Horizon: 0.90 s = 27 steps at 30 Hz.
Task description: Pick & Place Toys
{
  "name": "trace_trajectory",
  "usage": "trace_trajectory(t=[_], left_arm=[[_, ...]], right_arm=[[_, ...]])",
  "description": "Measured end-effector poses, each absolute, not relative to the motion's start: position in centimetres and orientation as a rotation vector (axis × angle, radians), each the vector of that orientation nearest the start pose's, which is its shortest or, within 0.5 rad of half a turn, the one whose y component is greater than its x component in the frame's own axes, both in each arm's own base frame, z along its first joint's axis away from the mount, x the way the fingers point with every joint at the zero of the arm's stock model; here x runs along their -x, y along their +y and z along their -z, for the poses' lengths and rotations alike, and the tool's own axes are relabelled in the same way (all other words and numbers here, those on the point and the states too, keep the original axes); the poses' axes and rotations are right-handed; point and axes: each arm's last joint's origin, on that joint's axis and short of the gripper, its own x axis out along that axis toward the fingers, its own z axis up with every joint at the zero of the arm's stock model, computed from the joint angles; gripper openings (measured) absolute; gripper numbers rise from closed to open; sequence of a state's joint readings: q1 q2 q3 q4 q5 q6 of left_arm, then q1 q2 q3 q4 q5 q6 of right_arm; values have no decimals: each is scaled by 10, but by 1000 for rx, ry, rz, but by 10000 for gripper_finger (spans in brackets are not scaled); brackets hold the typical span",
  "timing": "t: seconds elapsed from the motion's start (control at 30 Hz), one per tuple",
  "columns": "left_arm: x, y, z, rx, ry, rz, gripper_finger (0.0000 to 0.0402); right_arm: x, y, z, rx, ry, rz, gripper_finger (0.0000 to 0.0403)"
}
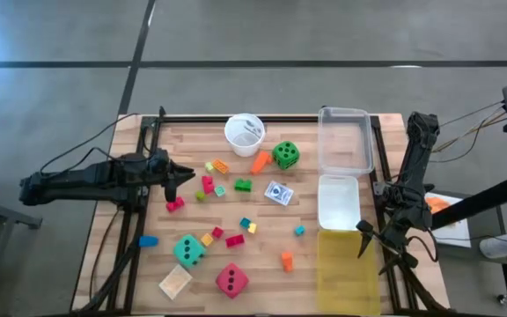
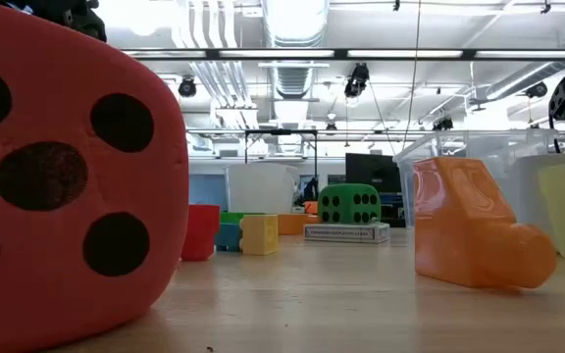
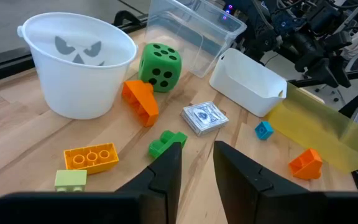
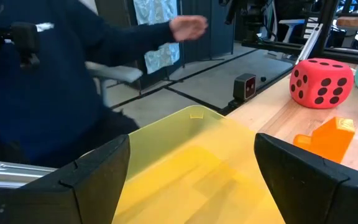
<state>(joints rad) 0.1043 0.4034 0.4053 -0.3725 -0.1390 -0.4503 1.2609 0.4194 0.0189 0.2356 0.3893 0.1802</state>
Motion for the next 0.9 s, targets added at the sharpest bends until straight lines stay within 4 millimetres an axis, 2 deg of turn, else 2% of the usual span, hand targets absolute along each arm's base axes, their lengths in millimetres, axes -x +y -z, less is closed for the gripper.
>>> trace_trajectory(t=[0.33,0.5,0.6,0.73,0.9], left_arm=[[-111,16,-233,397,317,-313,101],[-111,16,-233,368,319,-313,101],[-112,16,-234,422,292,-323,101],[-112,16,-237,485,254,-329,101],[-113,16,-238,484,239,-333,101]], right_arm=[[-48,112,-156,-35,183,-852,338],[-49,112,-169,18,5,-816,338],[-54,107,-186,-16,-143,-644,338],[-62,97,-190,-74,-141,-348,338],[-73,95,-196,-100,-145,-316,338]])
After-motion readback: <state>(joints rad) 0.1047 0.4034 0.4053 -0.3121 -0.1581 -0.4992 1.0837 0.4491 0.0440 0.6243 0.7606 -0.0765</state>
